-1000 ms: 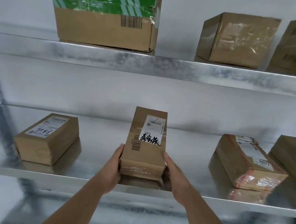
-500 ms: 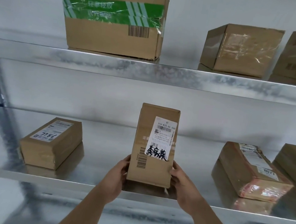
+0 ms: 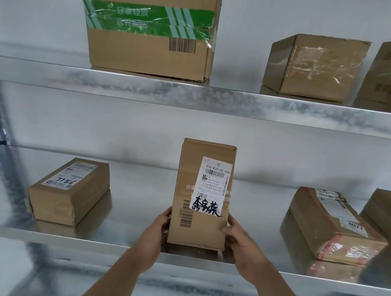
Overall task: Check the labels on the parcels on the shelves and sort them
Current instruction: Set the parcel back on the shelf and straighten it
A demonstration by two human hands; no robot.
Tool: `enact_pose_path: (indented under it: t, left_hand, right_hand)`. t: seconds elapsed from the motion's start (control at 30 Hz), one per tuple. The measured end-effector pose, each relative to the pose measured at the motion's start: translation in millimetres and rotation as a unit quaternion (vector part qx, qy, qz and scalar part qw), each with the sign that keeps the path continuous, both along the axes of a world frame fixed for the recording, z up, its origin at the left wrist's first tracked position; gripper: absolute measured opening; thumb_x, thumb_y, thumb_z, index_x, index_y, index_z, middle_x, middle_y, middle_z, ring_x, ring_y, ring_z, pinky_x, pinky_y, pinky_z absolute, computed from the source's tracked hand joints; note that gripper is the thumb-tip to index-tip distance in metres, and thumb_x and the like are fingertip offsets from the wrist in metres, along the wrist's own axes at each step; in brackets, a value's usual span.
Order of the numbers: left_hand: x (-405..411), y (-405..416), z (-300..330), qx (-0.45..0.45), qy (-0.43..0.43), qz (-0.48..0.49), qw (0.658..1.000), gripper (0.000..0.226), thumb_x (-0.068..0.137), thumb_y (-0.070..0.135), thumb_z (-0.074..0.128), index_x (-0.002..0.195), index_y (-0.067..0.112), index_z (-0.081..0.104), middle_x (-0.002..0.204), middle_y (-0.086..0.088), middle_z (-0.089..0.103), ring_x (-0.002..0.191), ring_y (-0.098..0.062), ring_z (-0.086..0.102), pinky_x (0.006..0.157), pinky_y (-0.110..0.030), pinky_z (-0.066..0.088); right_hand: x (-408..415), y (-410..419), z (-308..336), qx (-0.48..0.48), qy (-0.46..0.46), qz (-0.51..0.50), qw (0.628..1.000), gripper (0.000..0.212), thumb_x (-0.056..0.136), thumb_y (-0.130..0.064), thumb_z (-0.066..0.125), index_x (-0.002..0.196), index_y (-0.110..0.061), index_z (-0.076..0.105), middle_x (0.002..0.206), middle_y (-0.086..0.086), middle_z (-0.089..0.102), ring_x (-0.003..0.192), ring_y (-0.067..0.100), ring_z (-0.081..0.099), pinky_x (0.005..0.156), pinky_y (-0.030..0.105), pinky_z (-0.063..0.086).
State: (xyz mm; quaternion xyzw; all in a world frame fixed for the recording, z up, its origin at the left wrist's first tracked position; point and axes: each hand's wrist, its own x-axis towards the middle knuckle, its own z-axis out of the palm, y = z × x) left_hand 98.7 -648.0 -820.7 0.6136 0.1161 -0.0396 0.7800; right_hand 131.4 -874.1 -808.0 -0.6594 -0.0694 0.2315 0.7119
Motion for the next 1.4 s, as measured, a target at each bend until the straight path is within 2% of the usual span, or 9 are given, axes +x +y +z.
enact_pose_path:
  t: [0.23,0.43,0.57,0.83,0.97,1.1,1.23,1.3,1.4]
  left_hand:
    - [-8,-2,8,0.009,-0.016,-0.052,0.998,0.049,0.102,0.061,0.031,0.134,0.039,0.060,0.126,0.007,0.072,0.117,-0.014,0.067,0.101,-0.039,0.055]
    - [-9,4,9,-0.004,-0.051,-0.102,0.993,0.060,0.088,0.042,0.064,0.146,0.033,0.048,0.134,0.009,0.067,0.125,-0.015,0.062,0.106,-0.040,0.051]
    - [-6,12,9,-0.018,-0.045,-0.139,0.989,0.059,0.091,0.033,0.065,0.147,0.032,0.046,0.137,0.006,0.065,0.128,-0.018,0.061,0.105,-0.042,0.053]
    - [-2,27,16,-0.011,-0.051,-0.188,0.981,0.057,0.093,0.024,0.062,0.147,0.029,0.043,0.130,0.011,0.069,0.113,-0.003,0.067,0.079,-0.013,0.054]
    - [6,31,13,-0.019,-0.027,-0.186,0.982,0.059,0.093,0.029,0.063,0.149,0.031,0.043,0.132,0.010,0.068,0.117,-0.007,0.066,0.092,-0.022,0.053]
    - [17,32,7,-0.022,-0.018,-0.176,0.984,0.062,0.090,0.039,0.071,0.147,0.033,0.047,0.135,0.006,0.067,0.129,-0.017,0.059,0.113,-0.038,0.042]
    - [21,33,0,-0.031,-0.020,-0.174,0.984,0.071,0.085,0.046,0.076,0.148,0.033,0.046,0.139,0.004,0.064,0.138,-0.023,0.051,0.123,-0.051,0.028]
    - [18,28,-1,-0.029,-0.020,-0.159,0.987,0.057,0.091,0.038,0.067,0.145,0.032,0.049,0.135,0.002,0.068,0.132,-0.023,0.056,0.115,-0.043,0.041]
    - [14,19,7,-0.014,-0.013,-0.129,0.991,0.044,0.093,0.037,0.059,0.136,0.031,0.057,0.119,0.000,0.075,0.100,-0.015,0.069,0.068,-0.021,0.054]
  right_hand:
    - [-1,2,1,0.014,0.016,-0.010,1.000,0.068,0.079,-0.034,0.060,0.144,-0.047,0.046,0.126,-0.005,0.072,0.101,0.013,0.065,0.066,0.031,0.037]
    - [4,-1,-3,0.024,0.021,-0.008,0.999,0.072,0.077,-0.037,0.066,0.146,-0.047,0.045,0.132,-0.002,0.068,0.129,0.028,0.058,0.093,0.046,0.039]
    - [1,-1,2,0.016,0.017,-0.014,1.000,0.071,0.077,-0.039,0.068,0.144,-0.046,0.047,0.132,0.001,0.068,0.111,0.021,0.063,0.080,0.037,0.043]
    - [4,3,9,0.037,0.012,-0.017,0.999,0.076,0.072,-0.038,0.075,0.144,-0.041,0.050,0.133,0.004,0.067,0.124,0.031,0.060,0.093,0.040,0.049]
    - [10,8,12,0.047,0.018,-0.035,0.998,0.083,0.070,-0.045,0.080,0.145,-0.036,0.048,0.131,0.003,0.068,0.121,0.027,0.062,0.086,0.033,0.053]
    - [13,8,12,0.074,0.027,-0.054,0.995,0.037,0.100,-0.047,0.052,0.136,-0.037,0.059,0.128,0.011,0.069,0.111,0.025,0.069,0.081,0.034,0.057]
    - [15,6,6,0.089,0.030,-0.072,0.993,0.035,0.106,-0.032,0.047,0.140,-0.030,0.054,0.126,0.010,0.071,0.114,0.026,0.069,0.084,0.035,0.057]
    - [19,3,-1,0.088,0.028,-0.078,0.993,0.042,0.104,-0.035,0.052,0.146,-0.028,0.049,0.130,0.011,0.069,0.120,0.029,0.065,0.087,0.036,0.055]
    - [21,-2,-4,0.102,0.030,-0.069,0.992,0.053,0.099,-0.037,0.061,0.148,-0.020,0.049,0.134,0.015,0.065,0.121,0.034,0.063,0.091,0.037,0.051]
